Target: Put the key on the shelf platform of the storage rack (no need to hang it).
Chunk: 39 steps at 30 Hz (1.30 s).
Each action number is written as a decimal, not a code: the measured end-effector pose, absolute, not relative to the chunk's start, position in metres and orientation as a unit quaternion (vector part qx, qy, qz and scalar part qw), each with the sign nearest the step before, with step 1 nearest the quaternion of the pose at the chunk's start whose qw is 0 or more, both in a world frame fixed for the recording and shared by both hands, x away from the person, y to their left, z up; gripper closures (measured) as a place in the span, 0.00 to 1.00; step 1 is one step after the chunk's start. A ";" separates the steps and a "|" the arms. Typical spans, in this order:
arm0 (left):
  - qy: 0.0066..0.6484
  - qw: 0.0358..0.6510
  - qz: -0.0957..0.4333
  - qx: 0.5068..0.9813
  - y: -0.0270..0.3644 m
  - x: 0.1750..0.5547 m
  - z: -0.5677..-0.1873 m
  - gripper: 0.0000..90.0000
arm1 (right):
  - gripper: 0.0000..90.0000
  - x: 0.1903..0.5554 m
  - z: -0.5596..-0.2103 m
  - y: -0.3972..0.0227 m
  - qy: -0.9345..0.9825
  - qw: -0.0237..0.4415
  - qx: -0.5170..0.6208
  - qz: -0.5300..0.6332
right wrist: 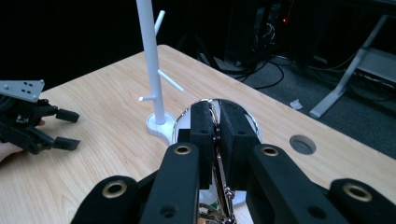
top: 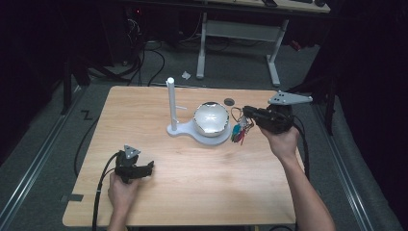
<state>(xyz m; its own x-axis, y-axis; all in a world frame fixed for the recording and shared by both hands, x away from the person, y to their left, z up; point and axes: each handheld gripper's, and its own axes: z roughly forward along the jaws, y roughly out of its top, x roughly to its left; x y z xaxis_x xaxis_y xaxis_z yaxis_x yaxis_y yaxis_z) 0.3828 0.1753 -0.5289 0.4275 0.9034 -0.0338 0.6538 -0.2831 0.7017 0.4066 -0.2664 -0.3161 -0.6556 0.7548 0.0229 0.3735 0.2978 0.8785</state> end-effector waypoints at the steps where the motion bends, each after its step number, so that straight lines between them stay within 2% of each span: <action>1: 0.500 0.329 0.190 0.778 0.175 0.383 -0.529 0.19 | 0.95 0.408 -0.315 -0.265 0.780 0.203 0.361 0.470; 15: 0.500 0.329 0.190 0.778 0.175 0.383 -0.529 0.19 | 0.95 0.430 -0.300 -0.248 0.781 0.198 0.351 0.477; 32: 0.500 0.329 0.190 0.778 0.175 0.383 -0.529 0.19 | 0.95 0.459 -0.296 -0.229 0.779 0.197 0.356 0.476; 39: 0.500 0.329 0.189 0.778 0.175 0.383 -0.529 0.19 | 0.95 0.471 -0.305 -0.219 0.784 0.191 0.360 0.469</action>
<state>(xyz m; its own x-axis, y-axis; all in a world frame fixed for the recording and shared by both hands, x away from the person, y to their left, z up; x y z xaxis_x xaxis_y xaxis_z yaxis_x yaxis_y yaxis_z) 0.3828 0.1754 -0.5289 0.4281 0.9031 -0.0340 0.6538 -0.2835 0.7016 0.4711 -0.2188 -0.3050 -0.6686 0.7427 0.0382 0.3847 0.3015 0.8724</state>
